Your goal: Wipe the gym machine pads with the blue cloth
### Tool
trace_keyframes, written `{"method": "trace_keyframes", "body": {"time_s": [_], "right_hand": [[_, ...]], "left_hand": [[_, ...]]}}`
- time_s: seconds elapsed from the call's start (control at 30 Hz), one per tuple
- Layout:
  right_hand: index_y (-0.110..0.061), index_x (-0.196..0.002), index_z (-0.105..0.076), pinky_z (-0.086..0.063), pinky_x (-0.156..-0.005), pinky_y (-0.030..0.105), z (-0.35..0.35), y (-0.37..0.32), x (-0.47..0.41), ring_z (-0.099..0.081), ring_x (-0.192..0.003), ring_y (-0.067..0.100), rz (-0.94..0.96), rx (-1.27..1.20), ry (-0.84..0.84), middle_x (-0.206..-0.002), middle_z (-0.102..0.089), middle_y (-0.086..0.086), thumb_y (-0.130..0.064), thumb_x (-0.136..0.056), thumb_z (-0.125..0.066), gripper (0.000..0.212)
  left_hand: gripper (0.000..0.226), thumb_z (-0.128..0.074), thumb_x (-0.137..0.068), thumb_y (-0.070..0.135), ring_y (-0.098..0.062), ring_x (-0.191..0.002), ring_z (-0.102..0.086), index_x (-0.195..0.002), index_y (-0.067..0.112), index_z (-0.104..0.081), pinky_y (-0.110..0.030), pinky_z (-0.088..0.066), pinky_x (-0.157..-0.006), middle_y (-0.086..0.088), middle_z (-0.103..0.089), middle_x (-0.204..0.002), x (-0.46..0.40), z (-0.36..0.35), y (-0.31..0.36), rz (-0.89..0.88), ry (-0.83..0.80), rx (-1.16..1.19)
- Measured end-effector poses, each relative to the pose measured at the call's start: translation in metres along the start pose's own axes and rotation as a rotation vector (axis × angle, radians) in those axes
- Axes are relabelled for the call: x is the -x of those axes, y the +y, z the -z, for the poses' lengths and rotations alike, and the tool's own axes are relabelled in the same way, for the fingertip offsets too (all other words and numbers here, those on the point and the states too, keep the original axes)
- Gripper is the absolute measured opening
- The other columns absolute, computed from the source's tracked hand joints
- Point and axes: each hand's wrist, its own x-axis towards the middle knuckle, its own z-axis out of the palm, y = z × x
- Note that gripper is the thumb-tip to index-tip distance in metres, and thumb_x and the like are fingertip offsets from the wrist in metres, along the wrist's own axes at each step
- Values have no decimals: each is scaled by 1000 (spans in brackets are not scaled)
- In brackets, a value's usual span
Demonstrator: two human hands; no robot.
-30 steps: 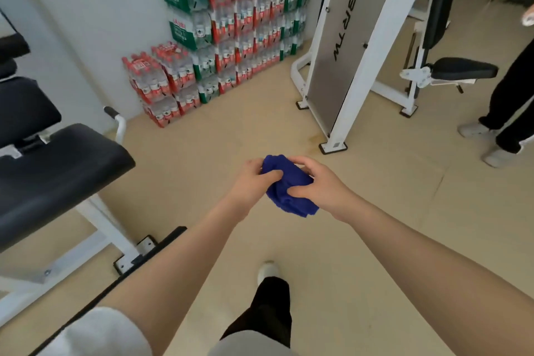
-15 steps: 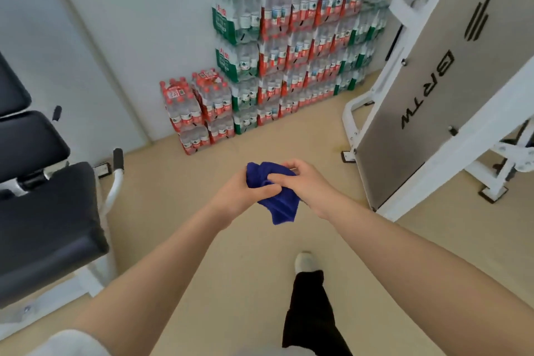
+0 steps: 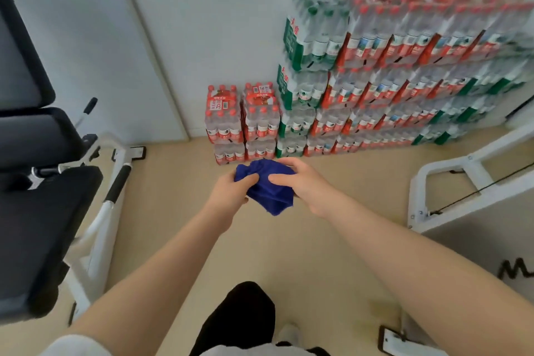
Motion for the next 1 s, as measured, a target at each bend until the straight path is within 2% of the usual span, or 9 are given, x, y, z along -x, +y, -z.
{"method": "trace_keyframes", "body": {"time_s": [0.17,0.3,0.47,0.6,0.67,0.73,0.8,0.9,1.0], "right_hand": [[-20,-138,-31,-45,-82,28,10,-34,-104,-54,-105,19,-17,6,98,-127,-48,-1,-30,-84,-68,67],[-17,-123,-52,-52,-80,31,18,-77,-189,-63,-93,21,-156,-251,50,-104,-66,2,-29,-85,-67,43],[-14,-124,-53,-54,-80,34,21,-140,-293,-64,-101,27,-147,-429,46,-116,-65,11,-19,-84,-68,43],[-14,-124,-52,-52,-83,39,22,-173,-377,-61,-104,30,-142,-391,131,-117,-63,11,-10,-84,-66,43],[-14,-121,-54,-50,-88,41,25,-180,-418,-61,-103,29,-236,-355,177,-116,-63,10,-14,-84,-64,39],[-12,-108,-57,-49,-85,40,30,-183,-459,-61,-92,26,-328,-368,165,-104,-64,9,-16,-86,-60,22],[-14,-96,-58,-48,-78,37,34,-189,-498,-61,-83,23,-338,-410,138,-94,-64,8,-15,-89,-56,7],[-13,-112,-59,-50,-81,36,45,-183,-559,-63,-93,23,-315,-378,103,-107,-66,8,-22,-88,-61,26],[-16,-120,-59,-51,-64,33,60,-163,-604,-64,-97,22,-424,-281,134,-113,-67,5,-44,-80,-68,49]], "left_hand": [[12,-56,-89,19,-12,-80,-58,-100,19,-59,-24,-45,-70,2,-65,-90,-99,-4,38,75,40,158],[16,-61,-87,21,-12,-82,-58,-103,20,-60,-24,-44,-70,2,-66,-94,-189,-3,78,106,-16,224],[44,-69,-82,20,-20,-86,-62,-120,6,-51,-28,-50,-69,-13,-65,-110,-301,16,146,74,-33,143],[61,-62,-86,23,-22,-117,-51,-140,19,-33,-34,-43,-96,-4,-51,-128,-367,29,189,67,31,1],[47,-58,-89,25,-22,-116,-51,-133,20,-42,-37,-41,-99,-2,-52,-129,-392,39,196,104,46,-57],[19,-54,-91,21,-20,-99,-58,-110,19,-56,-32,-46,-85,-7,-60,-120,-414,52,198,148,28,-6],[13,-52,-92,15,-17,-83,-60,-103,17,-59,-25,-47,-72,-9,-66,-106,-433,66,193,171,61,57],[22,-57,-88,11,-14,-76,-59,-110,11,-59,-23,-45,-69,-4,-65,-92,-451,79,184,201,198,78],[14,-53,-90,10,-14,-75,-58,-103,14,-58,-26,-44,-73,-3,-64,-85,-464,82,174,289,262,100]]}}
